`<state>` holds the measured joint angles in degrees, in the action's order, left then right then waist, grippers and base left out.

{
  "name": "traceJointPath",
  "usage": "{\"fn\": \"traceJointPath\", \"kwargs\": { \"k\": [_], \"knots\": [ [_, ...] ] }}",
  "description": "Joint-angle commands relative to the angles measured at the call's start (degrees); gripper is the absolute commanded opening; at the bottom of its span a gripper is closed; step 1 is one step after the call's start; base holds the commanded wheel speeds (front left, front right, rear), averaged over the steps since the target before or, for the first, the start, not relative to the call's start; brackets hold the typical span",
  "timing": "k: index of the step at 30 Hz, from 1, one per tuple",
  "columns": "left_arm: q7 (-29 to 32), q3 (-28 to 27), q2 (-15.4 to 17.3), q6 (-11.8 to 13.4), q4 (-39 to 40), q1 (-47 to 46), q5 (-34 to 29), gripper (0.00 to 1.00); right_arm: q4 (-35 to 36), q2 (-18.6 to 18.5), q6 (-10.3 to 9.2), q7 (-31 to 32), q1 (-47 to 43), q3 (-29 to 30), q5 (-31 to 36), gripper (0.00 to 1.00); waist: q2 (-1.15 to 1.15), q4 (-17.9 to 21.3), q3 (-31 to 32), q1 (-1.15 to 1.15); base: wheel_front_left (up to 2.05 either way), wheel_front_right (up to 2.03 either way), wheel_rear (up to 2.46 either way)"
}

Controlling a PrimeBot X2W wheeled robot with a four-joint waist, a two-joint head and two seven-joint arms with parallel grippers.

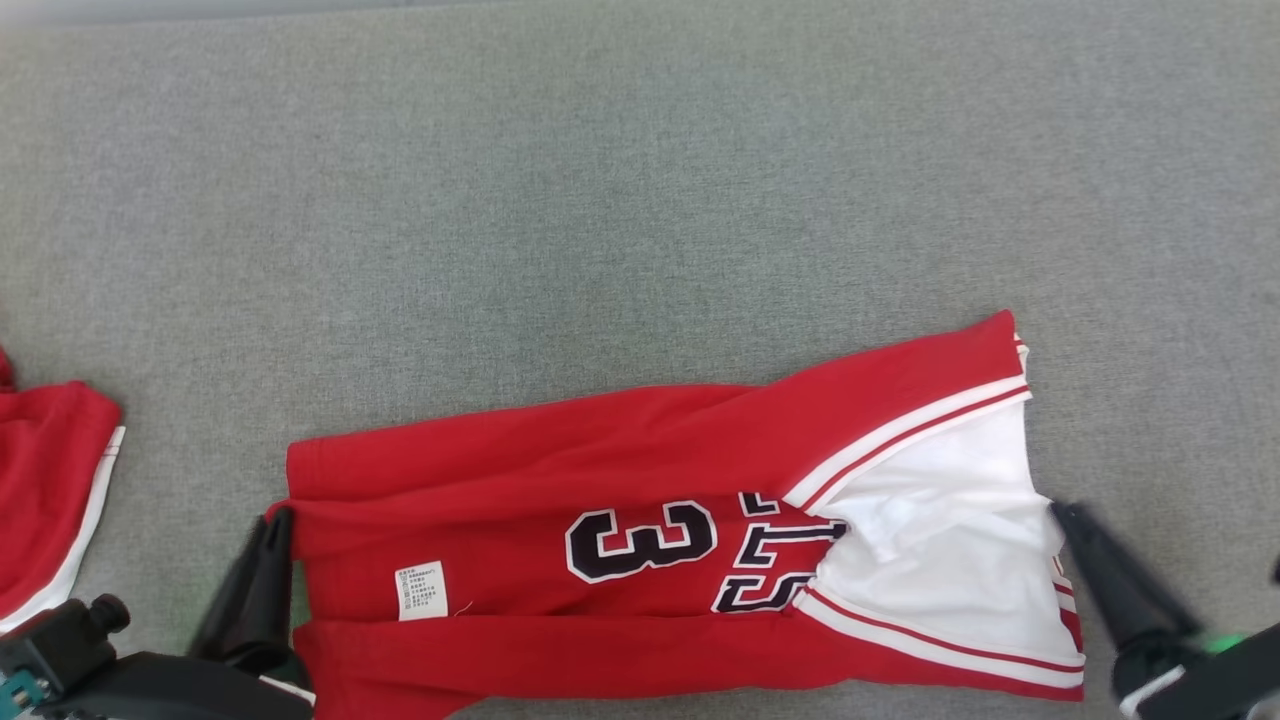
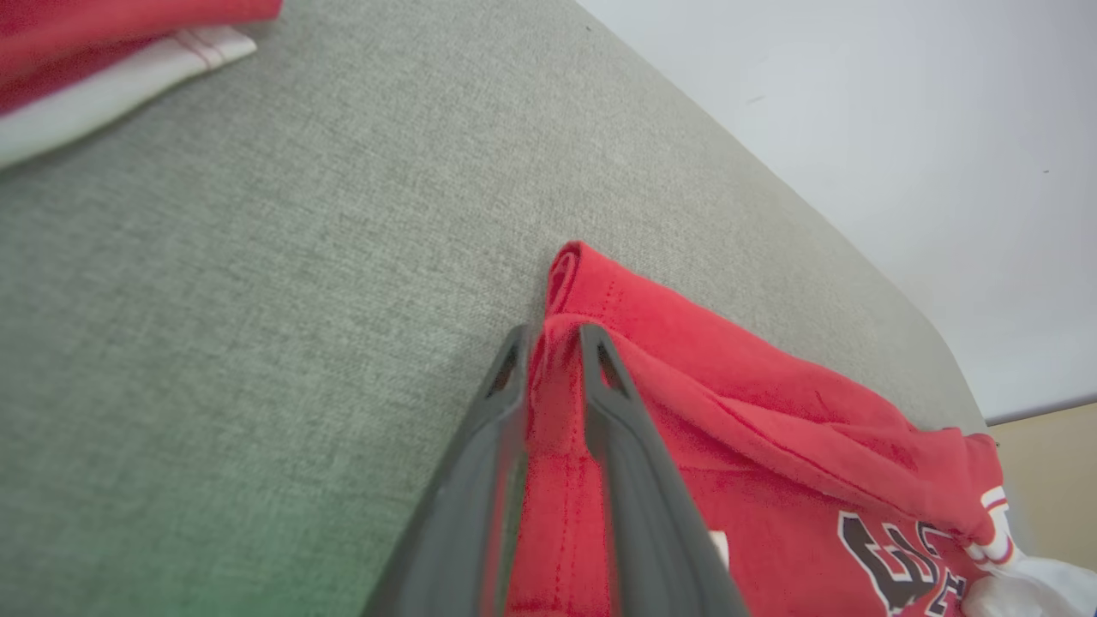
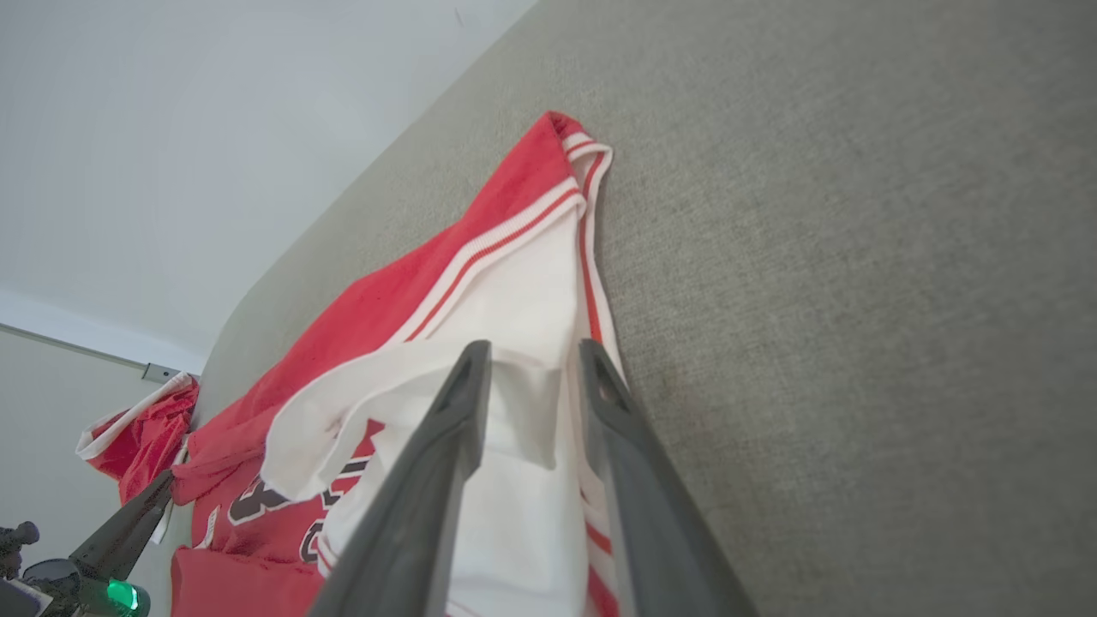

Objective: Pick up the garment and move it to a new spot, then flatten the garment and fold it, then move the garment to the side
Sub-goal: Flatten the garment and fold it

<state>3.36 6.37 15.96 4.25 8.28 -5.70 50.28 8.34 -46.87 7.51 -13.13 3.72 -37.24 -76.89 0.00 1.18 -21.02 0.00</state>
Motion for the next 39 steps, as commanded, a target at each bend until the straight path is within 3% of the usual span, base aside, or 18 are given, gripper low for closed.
{"fn": "traceJointPath", "kwargs": {
  "k": [1, 4, 7, 8, 15, 22, 28, 39],
  "knots": [
    [-1.7, -0.4, -0.1, 0.7, -0.7, 0.6, -1.7, 1.0, -0.7, 0.9, -0.03, -1.0, 0.5, 2.5, 1.9, 1.0, 0.0, 0.4, 0.6, 0.0, 0.0, 0.0, 0.0],
    [-5.0, -0.4, -0.2, 2.1, -0.8, 0.2, -5.1, 1.0, -2.4, 3.4, -0.02, -2.0, 0.7, 8.3, 6.3, 1.0, 0.0, 0.6, 1.1, 0.0, 0.0, 0.0, 0.0],
    [-8.7, -0.2, -0.8, 4.7, -0.2, -0.7, -9.5, 1.0, -3.2, 8.6, -0.01, -2.0, 1.1, 16.3, 12.6, 1.0, 0.0, 0.7, 1.8, 0.0, 0.0, 0.0, 0.0],
    [-8.7, -0.2, -0.8, 4.7, -0.2, -0.7, -9.5, 1.0, -3.2, 8.6, -0.01, -2.0, 1.1, 16.3, 12.6, 1.0, 0.0, 0.7, 1.8, 0.0, 0.0, 0.0, 0.0],
    [-15.0, 2.8, -2.3, 9.1, 1.0, -3.8, -19.2, 1.0, -1.6, 20.6, -0.01, -2.1, 2.2, 27.8, 30.0, 1.0, 0.0, -0.2, 4.0, 0.0, 0.0, 0.0, 0.0],
    [-17.5, 4.7, -3.6, 11.1, 0.2, -5.0, -24.9, 1.0, -3.0, 25.3, -0.01, -1.6, 3.2, 27.7, 43.4, 1.0, 0.0, -1.6, 6.2, 0.0, 0.0, 0.0, 0.0],
    [-18.3, 6.0, -3.3, 9.5, -2.8, -6.4, -29.3, 1.0, -4.8, 27.7, -0.01, -1.2, 2.3, 26.2, 52.1, 1.0, 0.0, -2.4, 7.7, 0.0, 0.0, 0.0, 0.0],
    [-18.5, 5.6, -3.7, 7.0, -8.7, -5.2, -34.4, 1.0, -7.5, 29.9, -0.01, -0.2, -1.1, 25.8, 55.7, 1.0, 0.0, -2.5, 10.7, 0.0, 0.0, 0.0, 0.0]
  ]
}}
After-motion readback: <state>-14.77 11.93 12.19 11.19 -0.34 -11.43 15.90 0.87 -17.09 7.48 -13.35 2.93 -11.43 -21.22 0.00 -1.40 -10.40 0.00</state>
